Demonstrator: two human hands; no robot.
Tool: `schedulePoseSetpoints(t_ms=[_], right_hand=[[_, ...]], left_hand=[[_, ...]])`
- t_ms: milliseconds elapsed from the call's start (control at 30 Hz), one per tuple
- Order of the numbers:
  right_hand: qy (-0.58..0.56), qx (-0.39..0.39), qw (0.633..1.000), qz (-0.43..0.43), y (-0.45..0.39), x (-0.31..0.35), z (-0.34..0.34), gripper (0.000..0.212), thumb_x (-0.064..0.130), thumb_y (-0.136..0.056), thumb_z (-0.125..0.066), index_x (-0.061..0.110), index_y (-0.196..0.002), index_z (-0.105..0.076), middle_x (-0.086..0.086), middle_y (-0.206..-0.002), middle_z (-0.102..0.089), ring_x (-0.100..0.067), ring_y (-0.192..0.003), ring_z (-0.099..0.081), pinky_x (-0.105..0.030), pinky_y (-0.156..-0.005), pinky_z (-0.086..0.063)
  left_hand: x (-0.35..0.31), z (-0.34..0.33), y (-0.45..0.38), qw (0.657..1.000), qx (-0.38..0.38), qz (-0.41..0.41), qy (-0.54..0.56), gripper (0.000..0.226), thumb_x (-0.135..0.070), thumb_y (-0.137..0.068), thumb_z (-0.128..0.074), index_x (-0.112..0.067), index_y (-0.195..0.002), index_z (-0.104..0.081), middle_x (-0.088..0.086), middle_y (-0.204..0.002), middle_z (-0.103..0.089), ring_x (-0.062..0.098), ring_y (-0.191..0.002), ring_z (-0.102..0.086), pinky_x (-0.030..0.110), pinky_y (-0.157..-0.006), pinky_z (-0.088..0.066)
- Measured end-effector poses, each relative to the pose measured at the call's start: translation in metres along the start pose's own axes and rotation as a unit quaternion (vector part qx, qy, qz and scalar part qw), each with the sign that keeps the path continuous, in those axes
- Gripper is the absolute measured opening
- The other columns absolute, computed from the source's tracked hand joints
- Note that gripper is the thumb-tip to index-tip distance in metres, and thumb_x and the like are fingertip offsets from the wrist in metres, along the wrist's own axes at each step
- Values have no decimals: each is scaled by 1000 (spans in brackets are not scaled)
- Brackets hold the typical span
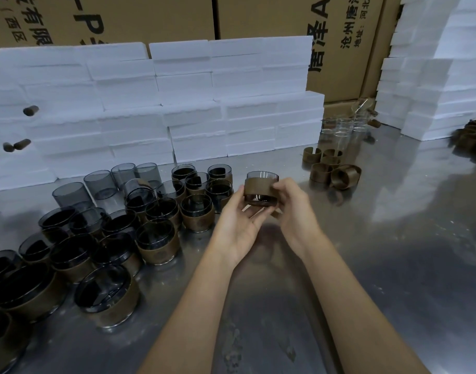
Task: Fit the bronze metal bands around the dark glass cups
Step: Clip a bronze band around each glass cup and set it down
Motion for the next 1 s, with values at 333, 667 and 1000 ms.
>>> schedulePoseSetpoints(t_ms=[333,667,1000], right_hand=[[116,110,987,22,9,-2,-4,34,20,-93,-72,24,-128,-69,2,-121,-75,-19,-123,-66,-47,-115,-42],[341,25,934,109,0,-8,5,61,13,-80,-84,30,-128,-53,2,-131,-63,-13,-125,-56,-16,-98,-46],[456,63,883,95,-5,-21,5,56,21,-91,-64,43,-141,-52,6,-126,-68,-12,-126,-56,-30,-103,-31]], left_hand=[[-8,3,0,999,-26,-36,8,50,-39,-109,-40,2,-122,-65,20,-126,-70,31,-116,-69,34,-83,-62],[-18,8,-1,942,-100,-122,-296,43,-42,-98,-64,-17,-132,-66,4,-130,-69,19,-123,-63,40,-112,-47],[-26,-6,16,712,-162,-339,-594,39,-16,-93,-71,-16,-131,-64,1,-131,-54,16,-128,-48,28,-108,-39]])
Point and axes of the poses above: each hand's wrist, its own y-axis away from the middle knuckle, its own z-axis out of the back of the hand, x = y × z, the point moved 5 cm from there along -y, towards the middle knuckle
